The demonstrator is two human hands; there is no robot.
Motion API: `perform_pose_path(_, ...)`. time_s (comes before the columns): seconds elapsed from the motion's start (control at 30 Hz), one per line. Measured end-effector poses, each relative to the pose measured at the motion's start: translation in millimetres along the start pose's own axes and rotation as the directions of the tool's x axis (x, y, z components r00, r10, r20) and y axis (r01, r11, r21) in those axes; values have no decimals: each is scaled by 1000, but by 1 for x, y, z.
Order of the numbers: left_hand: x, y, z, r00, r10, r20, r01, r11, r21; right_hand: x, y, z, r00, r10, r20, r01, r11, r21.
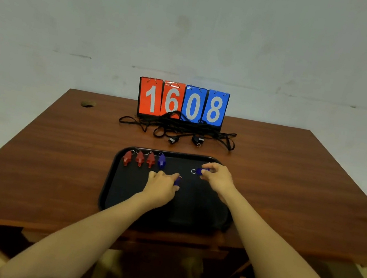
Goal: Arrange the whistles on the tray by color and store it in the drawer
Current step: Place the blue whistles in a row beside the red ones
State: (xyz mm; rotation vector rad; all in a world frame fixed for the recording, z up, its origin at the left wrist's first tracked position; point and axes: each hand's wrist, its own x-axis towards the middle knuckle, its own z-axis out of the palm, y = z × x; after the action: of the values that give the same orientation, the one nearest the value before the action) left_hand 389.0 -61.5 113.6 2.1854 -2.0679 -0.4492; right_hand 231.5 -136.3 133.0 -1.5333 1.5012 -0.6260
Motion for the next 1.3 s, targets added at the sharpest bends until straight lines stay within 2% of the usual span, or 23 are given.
perform_pose_path(0.1, -3, -11, -2, 997, 50, 62, -54, 996, 65, -1, 0, 2, 1000, 10, -11, -10, 1000, 9)
perform_pose_path(0.3, -10, -26, -3, 971, 240, -4, -236, 959, 158, 3, 4, 10, 995, 98, -28, -96, 993, 68)
perform_pose_path(0.43, -10, -38, -3, 945, 328, 1, -318, 914, 251, 6, 4, 12, 994, 110, -11, -109, 993, 38)
perform_pose_path(0.63, 0, -38, -2, 919, 394, 3, -357, 830, 429, 9, 5, 14, 997, 73, 14, -73, 997, 3)
perform_pose_path(0.8, 20, -24, 0, 949, 308, -63, -262, 886, 383, 11, 4, 15, 999, 17, -28, -18, 999, -32)
perform_pose_path(0.93, 32, -21, 1, 963, 238, -126, -199, 944, 263, 13, 5, 15, 998, -14, -56, 13, 999, -32)
perform_pose_path(1.13, 43, -25, -1, 974, 194, -114, -191, 981, 38, 19, 10, 20, 996, -13, -83, 14, 1000, 11)
perform_pose_path(1.3, 50, -24, -2, 980, 174, -100, -170, 984, 53, 24, 11, 29, 998, -6, -68, 8, 1000, 30)
